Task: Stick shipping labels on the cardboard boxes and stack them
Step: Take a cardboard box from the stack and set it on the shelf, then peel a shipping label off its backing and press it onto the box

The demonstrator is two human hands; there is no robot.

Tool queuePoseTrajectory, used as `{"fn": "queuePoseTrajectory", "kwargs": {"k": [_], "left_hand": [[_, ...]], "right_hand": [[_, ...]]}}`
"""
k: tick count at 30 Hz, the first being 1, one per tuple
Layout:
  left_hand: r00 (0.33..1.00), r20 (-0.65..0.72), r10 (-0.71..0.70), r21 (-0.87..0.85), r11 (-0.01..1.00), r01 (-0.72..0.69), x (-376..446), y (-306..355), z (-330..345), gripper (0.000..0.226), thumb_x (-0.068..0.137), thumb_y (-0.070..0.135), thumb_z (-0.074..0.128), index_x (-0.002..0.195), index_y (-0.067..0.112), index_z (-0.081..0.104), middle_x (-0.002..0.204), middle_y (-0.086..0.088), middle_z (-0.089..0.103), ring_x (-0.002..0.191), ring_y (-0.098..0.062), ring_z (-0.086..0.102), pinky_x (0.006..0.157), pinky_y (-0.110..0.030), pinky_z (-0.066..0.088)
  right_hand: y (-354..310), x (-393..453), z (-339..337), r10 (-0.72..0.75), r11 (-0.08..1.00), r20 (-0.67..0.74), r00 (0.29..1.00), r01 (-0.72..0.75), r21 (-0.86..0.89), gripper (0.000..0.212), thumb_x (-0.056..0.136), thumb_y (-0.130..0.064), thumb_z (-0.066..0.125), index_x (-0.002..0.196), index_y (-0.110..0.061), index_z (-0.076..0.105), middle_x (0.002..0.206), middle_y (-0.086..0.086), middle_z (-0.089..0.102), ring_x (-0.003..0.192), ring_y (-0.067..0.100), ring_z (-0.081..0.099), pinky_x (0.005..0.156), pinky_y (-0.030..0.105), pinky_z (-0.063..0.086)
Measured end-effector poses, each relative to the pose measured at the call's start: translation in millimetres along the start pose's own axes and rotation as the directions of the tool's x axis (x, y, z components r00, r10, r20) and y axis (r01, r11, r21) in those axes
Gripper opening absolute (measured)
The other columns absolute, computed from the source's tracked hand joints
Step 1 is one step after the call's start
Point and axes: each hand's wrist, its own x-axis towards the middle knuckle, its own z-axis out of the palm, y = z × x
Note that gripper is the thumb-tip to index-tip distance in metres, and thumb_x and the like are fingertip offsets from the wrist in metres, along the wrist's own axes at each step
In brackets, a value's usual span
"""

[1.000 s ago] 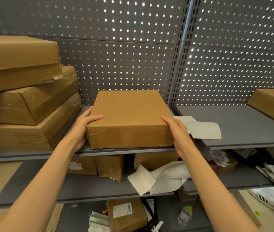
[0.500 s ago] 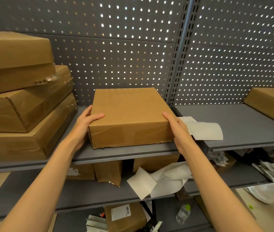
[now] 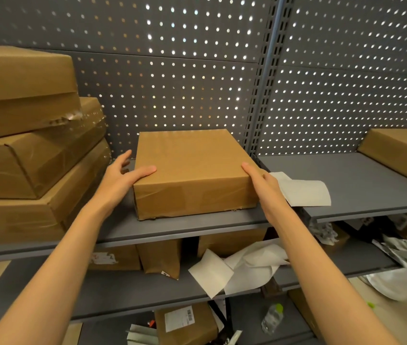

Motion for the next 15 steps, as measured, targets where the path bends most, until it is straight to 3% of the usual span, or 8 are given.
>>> {"fn": "queuePoseTrajectory", "kwargs": {"k": [2,5,9,15], "left_hand": [[0.993,-0.028,0.113,0.139,0.984,-0.108,-4,5,-5,0.082,0.072,0.052,0.070,0.142,0.031,0.033,0.146,-0.002,0.036,0.131,-0.022,0.035,0.103,-0.041,0.033],[0.956,-0.025,0.293,0.343,0.901,-0.267,-12,21,-2,0.073,0.072,0.065,0.062,0.134,0.033,0.043,0.137,0.000,0.046,0.125,-0.021,0.042,0.101,-0.047,0.040],[0.871,0.003,0.490,0.550,0.727,-0.411,-24,54,23,0.047,0.084,0.045,0.061,0.125,0.024,0.055,0.126,0.002,0.057,0.117,-0.021,0.051,0.094,-0.041,0.041],[0.782,0.138,0.607,0.628,0.557,-0.543,-33,84,71,0.038,0.087,0.038,0.057,0.120,0.020,0.059,0.120,0.002,0.062,0.114,-0.021,0.053,0.091,-0.036,0.040]], "right_hand": [[-2,-1,-2,-0.087,0.995,-0.044,0.995,0.084,-0.054,0.064,0.090,-0.047,0.054,0.144,-0.017,0.036,0.142,-0.002,0.042,0.119,0.013,0.042,0.090,0.027,0.032],[-5,-4,-9,-0.187,0.978,-0.093,0.978,0.176,-0.115,0.052,0.093,-0.041,0.052,0.138,-0.015,0.046,0.137,-0.001,0.050,0.110,0.006,0.044,0.085,0.021,0.035],[-7,-5,-29,-0.272,0.940,-0.163,0.948,0.225,-0.258,0.041,0.093,-0.028,0.055,0.131,-0.012,0.053,0.129,0.002,0.056,0.108,0.009,0.048,0.086,0.021,0.038],[-1,-3,-68,-0.325,0.812,-0.095,0.941,0.226,-0.538,0.037,0.090,-0.013,0.057,0.127,-0.013,0.057,0.129,0.005,0.057,0.123,0.019,0.050,0.093,0.027,0.039]]}}
